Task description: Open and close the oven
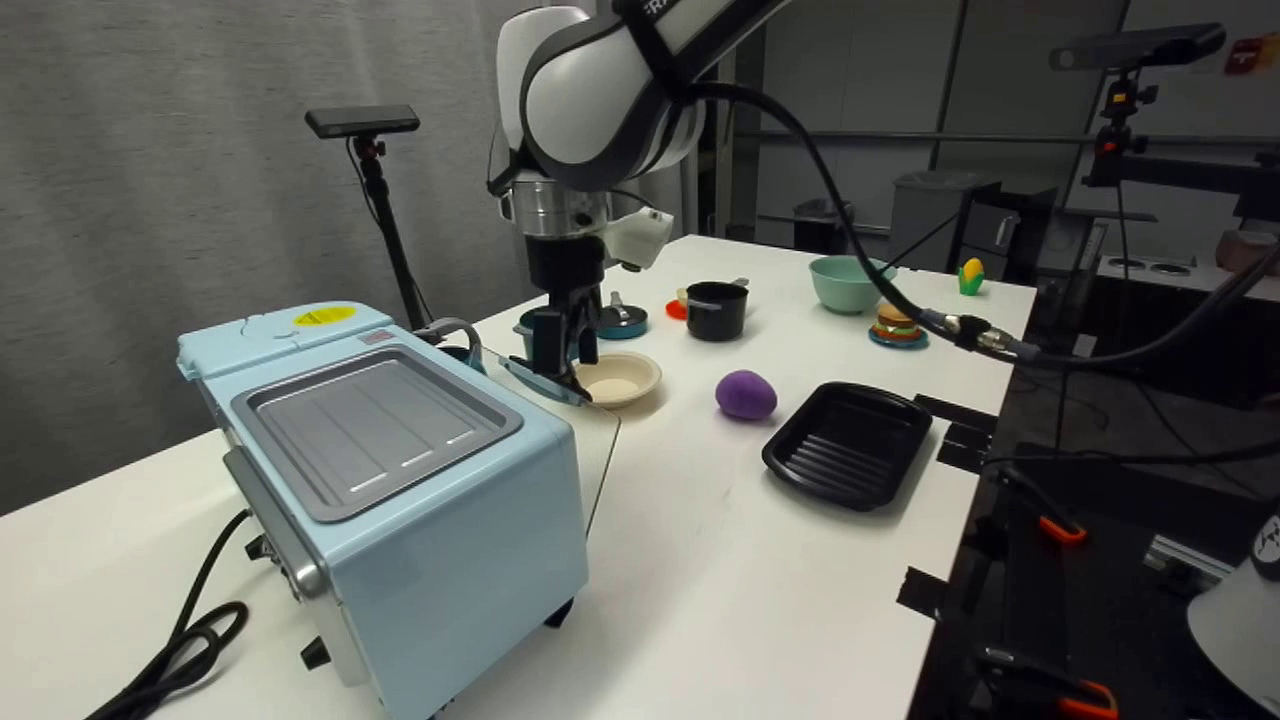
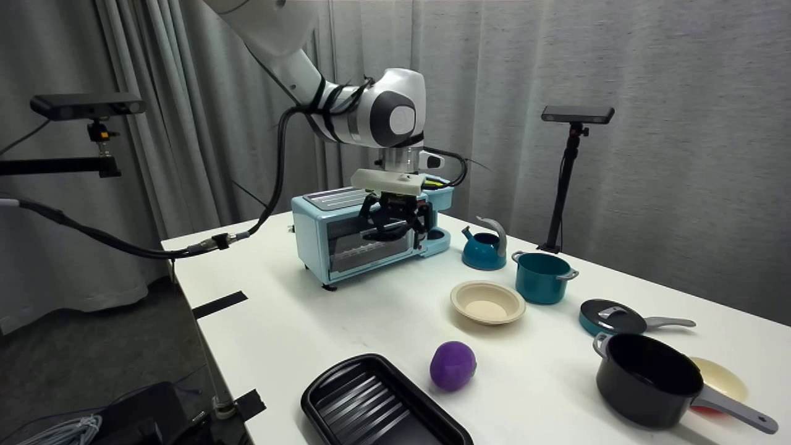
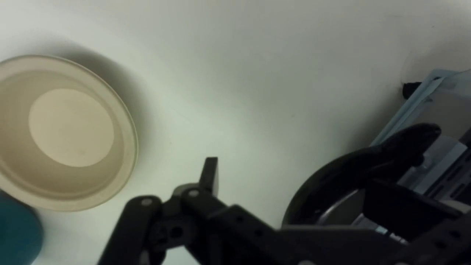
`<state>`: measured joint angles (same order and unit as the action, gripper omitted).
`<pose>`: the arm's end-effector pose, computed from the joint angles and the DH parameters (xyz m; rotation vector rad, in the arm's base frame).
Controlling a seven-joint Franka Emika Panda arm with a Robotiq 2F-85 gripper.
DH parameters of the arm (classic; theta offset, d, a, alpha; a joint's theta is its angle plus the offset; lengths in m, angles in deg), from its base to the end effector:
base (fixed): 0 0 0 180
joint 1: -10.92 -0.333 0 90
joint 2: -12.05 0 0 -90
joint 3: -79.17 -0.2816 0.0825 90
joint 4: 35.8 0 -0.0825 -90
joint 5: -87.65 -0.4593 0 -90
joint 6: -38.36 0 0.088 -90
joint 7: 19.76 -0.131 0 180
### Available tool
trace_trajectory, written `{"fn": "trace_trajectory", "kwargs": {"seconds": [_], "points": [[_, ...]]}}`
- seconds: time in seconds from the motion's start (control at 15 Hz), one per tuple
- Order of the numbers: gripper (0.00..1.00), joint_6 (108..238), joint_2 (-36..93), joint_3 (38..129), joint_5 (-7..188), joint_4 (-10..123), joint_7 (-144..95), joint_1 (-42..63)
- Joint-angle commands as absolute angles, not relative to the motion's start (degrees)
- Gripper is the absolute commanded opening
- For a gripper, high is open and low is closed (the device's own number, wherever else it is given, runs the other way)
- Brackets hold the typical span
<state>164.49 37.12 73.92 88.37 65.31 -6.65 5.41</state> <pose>0.6897 0.1287 0.2187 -3.0461 -0.6419 -0.0025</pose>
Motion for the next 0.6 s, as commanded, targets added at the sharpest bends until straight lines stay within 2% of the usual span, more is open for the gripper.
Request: {"fn": "trace_trajectory", "kwargs": {"seconds": [0.0,0.53], "points": [[1.00,163.10,37.82,74.57,92.00,65.99,-8.99,4.61],[1.00,163.09,39.32,75.04,99.60,66.71,-13.27,3.00]]}}
